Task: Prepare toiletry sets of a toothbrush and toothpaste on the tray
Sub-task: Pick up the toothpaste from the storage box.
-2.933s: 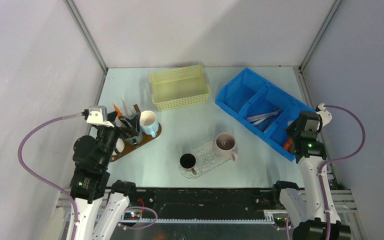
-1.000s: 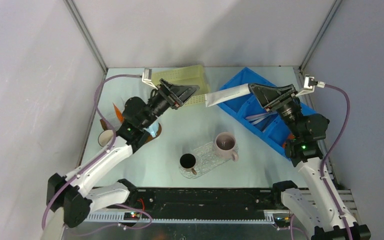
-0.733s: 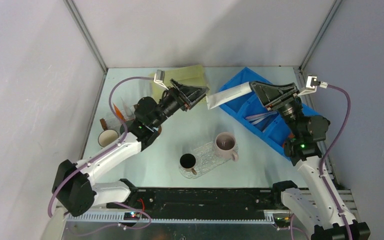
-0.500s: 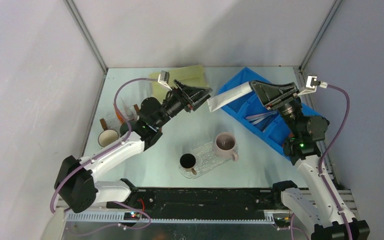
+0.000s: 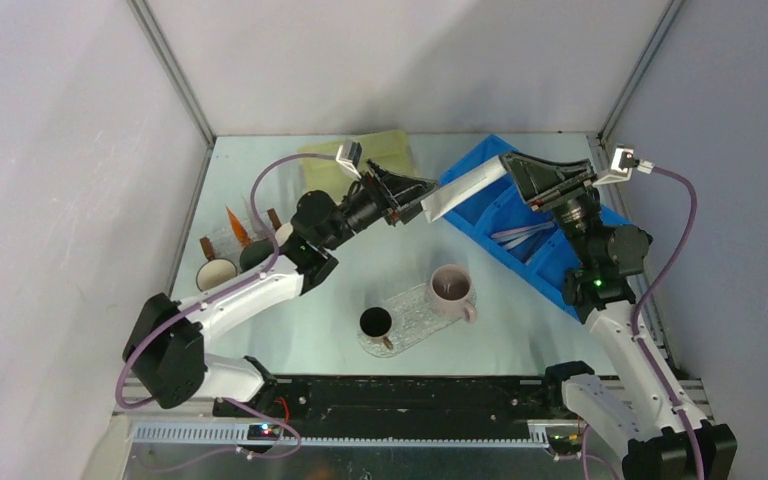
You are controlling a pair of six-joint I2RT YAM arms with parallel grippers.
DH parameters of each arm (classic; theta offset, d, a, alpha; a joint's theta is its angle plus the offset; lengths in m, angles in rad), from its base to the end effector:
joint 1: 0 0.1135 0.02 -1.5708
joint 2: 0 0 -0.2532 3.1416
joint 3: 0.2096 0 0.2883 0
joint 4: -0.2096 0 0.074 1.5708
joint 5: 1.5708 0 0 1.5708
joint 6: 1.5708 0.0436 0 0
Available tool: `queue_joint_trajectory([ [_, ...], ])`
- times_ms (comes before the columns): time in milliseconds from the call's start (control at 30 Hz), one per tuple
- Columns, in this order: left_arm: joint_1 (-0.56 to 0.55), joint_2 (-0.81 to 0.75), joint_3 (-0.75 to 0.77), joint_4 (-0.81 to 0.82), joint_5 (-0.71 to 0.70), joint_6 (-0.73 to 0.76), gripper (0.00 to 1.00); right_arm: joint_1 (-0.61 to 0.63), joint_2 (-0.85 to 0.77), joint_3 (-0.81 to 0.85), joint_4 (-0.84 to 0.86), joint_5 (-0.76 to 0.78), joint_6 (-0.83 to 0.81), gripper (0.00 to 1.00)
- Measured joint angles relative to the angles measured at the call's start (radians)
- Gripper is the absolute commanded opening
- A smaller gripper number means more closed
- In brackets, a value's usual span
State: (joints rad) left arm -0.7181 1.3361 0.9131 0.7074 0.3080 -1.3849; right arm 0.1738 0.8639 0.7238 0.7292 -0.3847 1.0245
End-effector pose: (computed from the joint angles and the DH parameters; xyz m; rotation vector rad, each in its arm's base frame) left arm 0.2577 -0.2427 0.3311 -0.2057 1.5833 -1.9314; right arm 0.2319 0.0573 0.3896 0.0844 1.1093 1.2710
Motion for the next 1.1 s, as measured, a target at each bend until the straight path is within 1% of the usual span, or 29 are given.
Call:
queue_joint_trajectory([
  [33,0.0,0.006,0.0,0.005,0.006,-0.006,0.61,0.0,0.007,0.0,0.011,0.003,-0.002,0.0],
  [100,0.0,0.014,0.0,0.015,0.013,-0.018,0.56,0.0,0.019,0.0,0.026,0.009,-0.004,0.0],
  [167,0.0,0.019,0.0,0.023,0.015,-0.029,0.49,0.0,0.027,0.0,0.043,0.016,-0.005,0.0],
  [200,0.0,0.021,0.0,0.025,0.016,-0.032,0.41,0.0,0.03,0.0,0.051,0.019,-0.004,0.0],
  [233,0.0,0.021,0.0,0.027,0.017,-0.034,0.37,0.0,0.031,0.0,0.058,0.02,-0.004,0.0],
  [267,0.0,0.021,0.0,0.03,0.018,-0.038,0.27,0.0,0.031,0.0,0.063,0.024,-0.004,0.0],
  [300,0.0,0.021,-0.001,0.032,0.018,-0.04,0.21,0.0,0.031,0.0,0.071,0.025,-0.004,0.0],
  [333,0.0,0.021,-0.002,0.032,0.017,-0.044,0.09,0.0,0.031,0.0,0.079,0.028,-0.004,0.0],
  [367,0.001,0.021,-0.003,0.039,0.017,-0.048,0.05,0.0,0.03,0.0,0.087,0.031,-0.005,0.0],
  [400,0.0,0.021,-0.004,0.046,0.016,-0.053,0.01,0.0,0.03,0.0,0.089,0.031,-0.006,0.0],
  [433,0.0,0.021,-0.005,0.055,0.014,-0.054,0.0,0.0,0.03,0.0,0.09,0.032,-0.008,0.0],
  [567,0.001,0.021,-0.027,0.091,0.006,-0.056,0.0,0.001,0.03,0.0,0.088,0.031,-0.018,0.0],
  [600,0.001,0.021,-0.032,0.097,0.004,-0.055,0.0,0.002,0.03,0.0,0.085,0.026,-0.024,0.02],
  [633,0.001,0.019,-0.037,0.1,0.0,-0.055,0.0,0.002,0.03,0.0,0.08,0.023,-0.031,0.07],
  [667,0.001,0.018,-0.04,0.099,-0.005,-0.053,0.0,0.002,0.03,0.0,0.074,0.021,-0.038,0.19],
  [700,0.002,0.016,-0.042,0.098,-0.009,-0.048,0.0,0.002,0.03,0.0,0.066,0.02,-0.048,0.25],
  [733,0.005,0.01,-0.045,0.091,-0.011,-0.043,0.0,0.002,0.028,0.0,0.059,0.016,-0.057,0.35],
  [767,0.01,0.001,-0.05,0.083,-0.013,-0.035,0.0,0.002,0.026,0.0,0.044,0.011,-0.07,0.41],
  [800,0.018,-0.016,-0.053,0.061,-0.014,-0.019,0.0,0.002,0.022,0.0,0.027,0.005,-0.085,0.49],
  [900,0.043,-0.077,-0.056,0.005,-0.012,0.026,0.0,-0.006,0.011,0.0,-0.042,-0.002,-0.156,0.58],
  [967,0.07,-0.132,-0.056,-0.054,-0.013,0.072,0.0,-0.017,0.006,0.0,-0.092,-0.002,-0.207,0.65],
  [1000,0.079,-0.149,-0.056,-0.076,-0.014,0.088,0.0,-0.021,0.002,0.0,-0.12,-0.002,-0.23,0.67],
  [1033,0.108,-0.195,-0.045,-0.163,-0.018,0.149,0.0,-0.025,-0.003,0.0,-0.15,0.0,-0.253,0.71],
  [1100,0.14,-0.239,-0.003,-0.309,-0.032,0.243,0.0,-0.029,-0.014,0.0,-0.206,0.003,-0.294,0.74],
])
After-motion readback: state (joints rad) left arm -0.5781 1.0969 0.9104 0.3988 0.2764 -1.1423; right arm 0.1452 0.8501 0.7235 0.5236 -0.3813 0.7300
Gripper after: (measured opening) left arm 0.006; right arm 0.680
